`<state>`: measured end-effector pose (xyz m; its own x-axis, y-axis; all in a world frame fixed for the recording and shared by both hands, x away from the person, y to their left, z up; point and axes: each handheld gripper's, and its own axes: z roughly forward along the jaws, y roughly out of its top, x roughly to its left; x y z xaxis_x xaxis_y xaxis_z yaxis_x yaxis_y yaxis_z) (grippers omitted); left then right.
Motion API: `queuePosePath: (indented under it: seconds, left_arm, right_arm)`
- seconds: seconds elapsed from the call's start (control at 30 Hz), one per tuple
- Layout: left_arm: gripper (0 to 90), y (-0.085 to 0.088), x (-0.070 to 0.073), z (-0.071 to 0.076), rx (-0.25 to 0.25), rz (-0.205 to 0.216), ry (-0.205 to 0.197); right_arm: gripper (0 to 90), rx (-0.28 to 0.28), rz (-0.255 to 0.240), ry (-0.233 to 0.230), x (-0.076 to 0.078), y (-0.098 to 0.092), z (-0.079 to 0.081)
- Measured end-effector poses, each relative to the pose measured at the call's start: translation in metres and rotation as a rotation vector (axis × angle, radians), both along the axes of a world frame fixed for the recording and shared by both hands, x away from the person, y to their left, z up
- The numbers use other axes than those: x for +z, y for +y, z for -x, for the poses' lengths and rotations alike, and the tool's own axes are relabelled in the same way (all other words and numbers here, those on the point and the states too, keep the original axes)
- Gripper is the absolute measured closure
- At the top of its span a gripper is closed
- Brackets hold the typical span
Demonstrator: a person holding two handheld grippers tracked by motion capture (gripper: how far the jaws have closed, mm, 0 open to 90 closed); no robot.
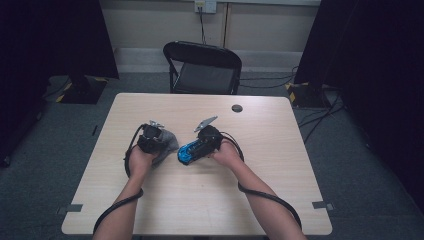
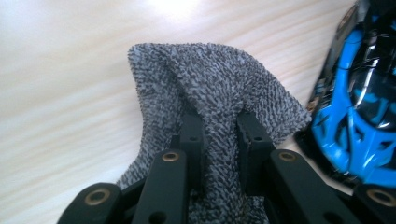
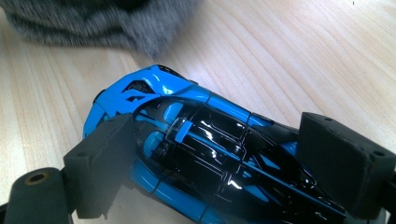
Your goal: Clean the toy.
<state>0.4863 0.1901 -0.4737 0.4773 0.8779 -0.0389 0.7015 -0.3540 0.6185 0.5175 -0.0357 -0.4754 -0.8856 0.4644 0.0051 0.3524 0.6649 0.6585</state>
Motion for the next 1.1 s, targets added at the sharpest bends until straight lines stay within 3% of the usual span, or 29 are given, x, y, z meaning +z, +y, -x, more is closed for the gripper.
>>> queuePosePath:
  seconds: [0.07,0.23,0.53,1.1]
  left_arm:
    - [75.4,-0.007,-0.003,0.003,-0.036,-0.044,-0.008]
    - [75.7,-0.011,0.000,0.009,-0.093,-0.052,0.025]
    - [76.1,-0.006,0.002,0.024,-0.120,0.012,0.072]
    - [76.2,-0.005,0.003,0.046,-0.156,0.052,0.100]
  right_arm:
    - [11.5,-0.002,0.001,-0.003,0.000,0.000,0.000]
    - [11.5,-0.004,0.001,0.001,0.000,0.001,0.000]
    - [11.4,-0.007,0.000,-0.001,0.000,0.001,0.001]
    - [11.1,-0.015,-0.001,0.001,0.000,0.001,0.002]
